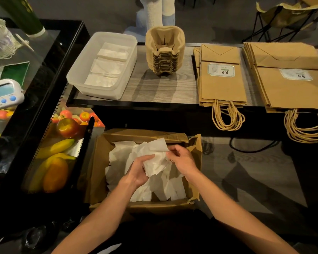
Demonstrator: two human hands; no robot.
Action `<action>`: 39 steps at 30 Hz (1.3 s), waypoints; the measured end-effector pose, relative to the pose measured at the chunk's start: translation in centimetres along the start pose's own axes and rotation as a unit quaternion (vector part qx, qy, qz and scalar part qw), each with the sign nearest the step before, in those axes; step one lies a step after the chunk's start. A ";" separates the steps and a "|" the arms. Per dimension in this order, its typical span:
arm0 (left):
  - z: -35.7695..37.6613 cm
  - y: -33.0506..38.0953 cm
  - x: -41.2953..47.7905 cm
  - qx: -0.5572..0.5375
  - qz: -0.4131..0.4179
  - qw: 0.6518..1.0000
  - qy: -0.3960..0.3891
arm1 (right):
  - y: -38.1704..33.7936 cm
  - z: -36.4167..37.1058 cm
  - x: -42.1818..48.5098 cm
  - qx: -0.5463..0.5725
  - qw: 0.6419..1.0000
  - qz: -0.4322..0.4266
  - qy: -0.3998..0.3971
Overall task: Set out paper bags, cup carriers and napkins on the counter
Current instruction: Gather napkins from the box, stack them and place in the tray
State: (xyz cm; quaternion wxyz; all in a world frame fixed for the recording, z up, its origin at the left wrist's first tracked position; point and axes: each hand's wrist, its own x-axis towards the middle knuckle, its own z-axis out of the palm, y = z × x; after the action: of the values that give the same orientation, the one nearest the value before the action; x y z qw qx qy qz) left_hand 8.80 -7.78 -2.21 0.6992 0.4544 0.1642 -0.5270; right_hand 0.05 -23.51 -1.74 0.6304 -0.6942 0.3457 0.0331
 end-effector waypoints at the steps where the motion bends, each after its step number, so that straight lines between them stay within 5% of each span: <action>1: 0.0 -0.1 0.1 -0.008 0.002 1.000 0.008 | -0.1 0.0 -0.1 -0.036 0.999 -0.028 0.006; 4: 0.2 -0.3 0.2 -0.021 0.002 1.000 0.020 | -0.4 0.5 -1.0 -0.153 0.977 -0.147 0.009; 10: 0.6 -0.3 0.6 -0.014 0.003 1.000 0.027 | 0.2 2.7 -1.7 -0.350 0.879 -0.322 0.027; 18: 0.5 -0.3 0.8 -0.049 0.007 0.998 0.037 | -0.1 2.1 -1.3 -0.343 0.888 -0.300 0.072; 25: 0.6 -0.9 0.3 -0.030 0.007 1.000 0.003 | 0.6 1.8 -1.1 -0.442 0.829 -0.341 0.019; 27: 0.5 -0.7 0.3 -0.010 0.007 1.000 -0.001 | 0.5 1.5 -1.3 -0.373 0.874 -0.310 -0.001; 29: 0.8 -0.4 0.1 -0.019 -0.007 1.000 0.011 | 0.0 1.3 -1.7 -0.232 0.949 -0.207 0.040; 31: 1.2 -0.2 -0.4 -0.030 0.000 0.999 0.013 | -0.6 1.1 -1.7 -0.138 0.985 -0.088 0.059; 34: 1.1 -0.3 -0.5 -0.029 0.012 1.000 0.000 | -1.3 0.9 -1.2 -0.100 0.995 0.023 0.011; 39: 0.7 -0.1 -0.6 -0.048 -0.010 0.998 0.033 | -1.1 0.6 -1.1 -0.033 0.998 -0.010 0.053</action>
State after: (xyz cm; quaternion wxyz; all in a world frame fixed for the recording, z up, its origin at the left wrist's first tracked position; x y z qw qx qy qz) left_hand 8.32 -8.03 -1.49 0.7087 0.4363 0.2171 -0.5101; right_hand 0.01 -22.50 -0.42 0.5884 -0.7188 0.3703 0.0010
